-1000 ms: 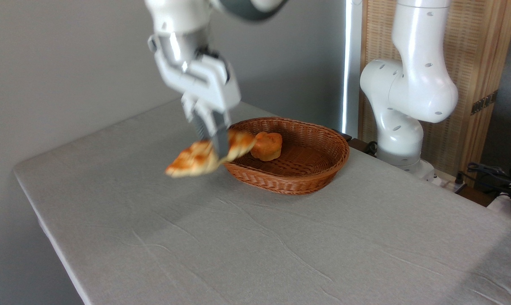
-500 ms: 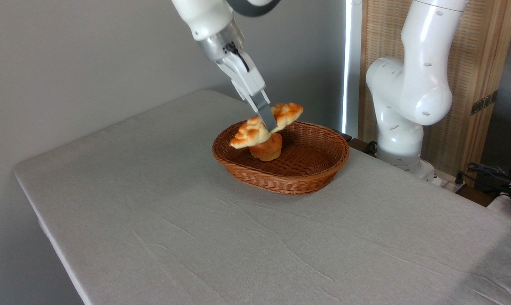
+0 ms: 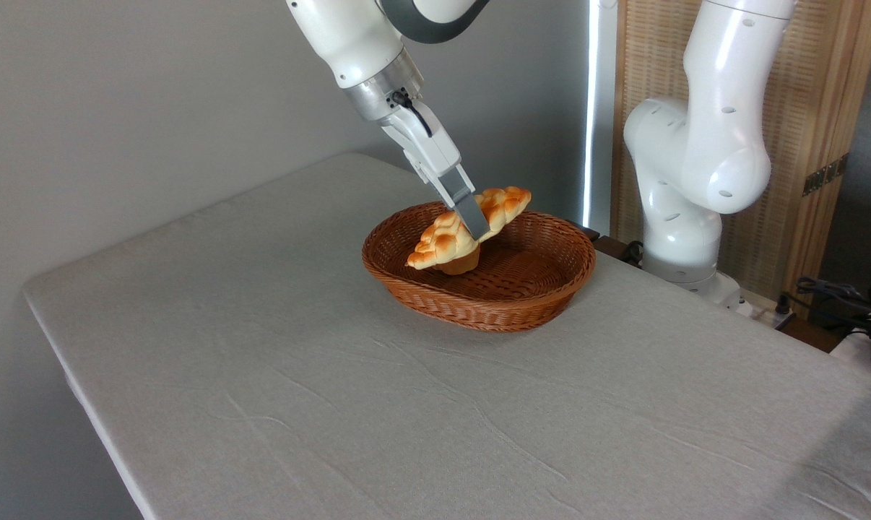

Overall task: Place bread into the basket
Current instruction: 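Lower the loaf into the basket beside the bun and open the gripper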

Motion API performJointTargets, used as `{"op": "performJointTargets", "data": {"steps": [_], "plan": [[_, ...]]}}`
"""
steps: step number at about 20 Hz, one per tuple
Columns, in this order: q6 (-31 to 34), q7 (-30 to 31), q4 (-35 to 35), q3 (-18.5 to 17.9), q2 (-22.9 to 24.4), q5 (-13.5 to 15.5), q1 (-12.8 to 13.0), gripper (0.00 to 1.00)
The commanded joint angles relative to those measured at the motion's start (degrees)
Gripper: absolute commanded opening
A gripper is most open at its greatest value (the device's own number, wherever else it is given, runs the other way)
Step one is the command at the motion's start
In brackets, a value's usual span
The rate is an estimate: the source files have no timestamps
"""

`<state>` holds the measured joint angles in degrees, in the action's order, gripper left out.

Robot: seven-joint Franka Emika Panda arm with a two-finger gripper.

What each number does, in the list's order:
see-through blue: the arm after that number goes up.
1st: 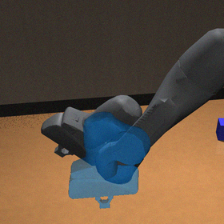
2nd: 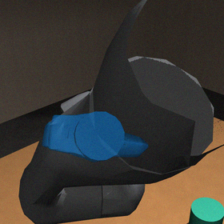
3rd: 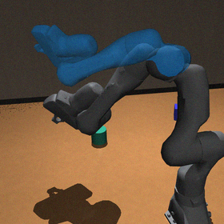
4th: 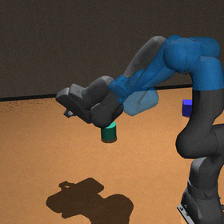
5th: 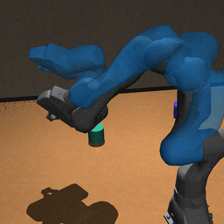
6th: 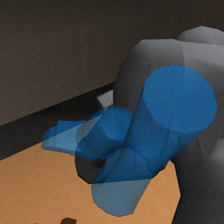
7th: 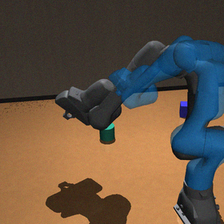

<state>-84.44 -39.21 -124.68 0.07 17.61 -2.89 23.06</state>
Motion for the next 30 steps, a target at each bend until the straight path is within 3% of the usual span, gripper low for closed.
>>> {"op": "performJointTargets", "data": {"steps": [1,21,24,28,30], "plan": [[1.0,-1.0,0.1,-0.5,0.0,-0.9,0.3,1.0],[1.1,-0.3,1.0,-0.2,-0.4,-1.2,-0.1,1.0],[1.0,-0.2,5.2,-0.7,-0.3,-1.2,-0.5,1.0],[0.0,-0.3,12.7,-0.8,-2.4,-1.2,-3.0,1.0],[-0.1,-0.3,17.7,-3.2,-4.9,-0.9,-3.1,1.0]]}}
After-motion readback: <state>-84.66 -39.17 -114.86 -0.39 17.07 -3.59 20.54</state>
